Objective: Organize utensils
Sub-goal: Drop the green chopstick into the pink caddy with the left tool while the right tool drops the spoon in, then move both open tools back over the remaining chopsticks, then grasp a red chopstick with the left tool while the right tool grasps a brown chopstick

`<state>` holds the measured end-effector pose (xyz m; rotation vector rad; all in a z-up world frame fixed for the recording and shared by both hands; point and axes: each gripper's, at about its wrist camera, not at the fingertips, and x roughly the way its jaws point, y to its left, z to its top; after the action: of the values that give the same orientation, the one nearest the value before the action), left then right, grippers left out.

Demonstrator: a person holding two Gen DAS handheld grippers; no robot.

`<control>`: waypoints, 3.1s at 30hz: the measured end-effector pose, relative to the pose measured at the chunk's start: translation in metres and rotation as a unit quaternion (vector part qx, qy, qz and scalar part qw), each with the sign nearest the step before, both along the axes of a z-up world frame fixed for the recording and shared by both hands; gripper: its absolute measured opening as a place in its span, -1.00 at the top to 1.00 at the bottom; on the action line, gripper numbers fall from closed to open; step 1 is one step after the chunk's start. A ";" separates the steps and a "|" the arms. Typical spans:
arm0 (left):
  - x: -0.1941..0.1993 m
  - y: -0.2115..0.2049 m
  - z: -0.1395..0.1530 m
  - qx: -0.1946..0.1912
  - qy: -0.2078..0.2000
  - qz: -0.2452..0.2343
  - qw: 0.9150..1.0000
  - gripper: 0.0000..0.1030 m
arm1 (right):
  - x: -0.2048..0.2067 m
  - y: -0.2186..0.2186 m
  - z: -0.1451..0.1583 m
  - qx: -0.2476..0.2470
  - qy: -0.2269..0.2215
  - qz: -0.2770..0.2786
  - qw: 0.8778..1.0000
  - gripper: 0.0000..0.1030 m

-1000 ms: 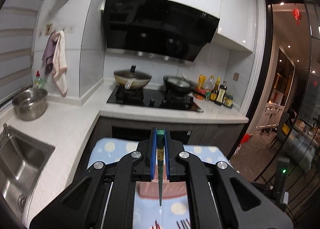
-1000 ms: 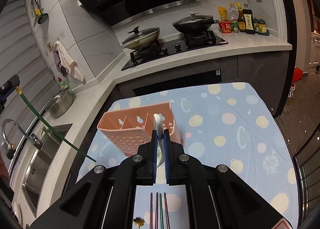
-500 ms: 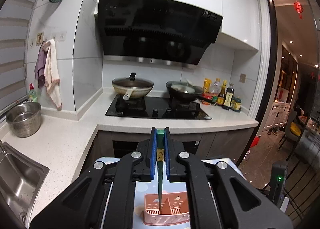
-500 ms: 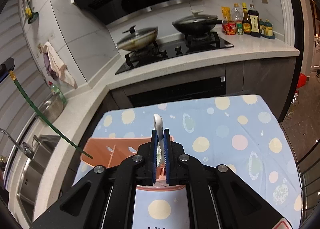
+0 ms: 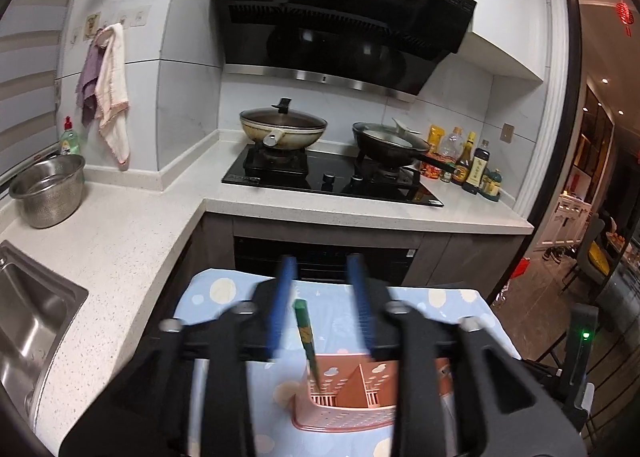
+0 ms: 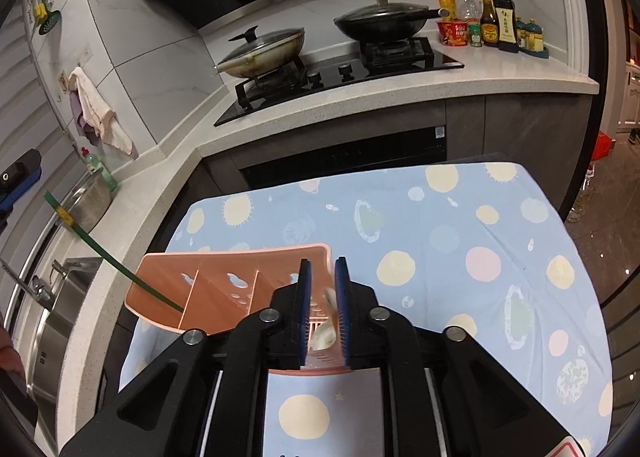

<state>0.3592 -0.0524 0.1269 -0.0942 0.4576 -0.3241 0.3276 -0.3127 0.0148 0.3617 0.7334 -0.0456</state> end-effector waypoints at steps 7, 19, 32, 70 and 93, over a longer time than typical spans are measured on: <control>-0.018 0.019 0.003 -0.005 0.006 0.028 1.000 -0.13 | -0.026 0.002 0.022 -0.017 -0.019 0.006 1.000 0.60; -0.098 0.045 -0.028 0.029 0.041 0.041 0.998 -0.26 | -0.121 0.024 0.028 -0.048 -0.015 0.021 0.999 0.43; -0.211 0.054 -0.131 0.056 0.145 0.024 0.988 -0.26 | -0.251 0.052 -0.045 -0.085 0.077 0.035 0.993 0.42; -0.290 0.049 -0.246 0.097 0.264 -0.002 0.960 -0.14 | -0.299 0.078 -0.128 -0.052 0.162 0.061 0.984 0.42; -0.290 0.055 -0.247 0.092 0.260 0.009 0.961 0.23 | -0.296 0.079 -0.132 -0.067 0.158 0.058 0.983 0.60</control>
<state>0.0692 0.0025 -0.1203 0.0004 1.0064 -0.2334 0.0320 -0.2332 -0.1171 0.1839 1.0596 -0.0415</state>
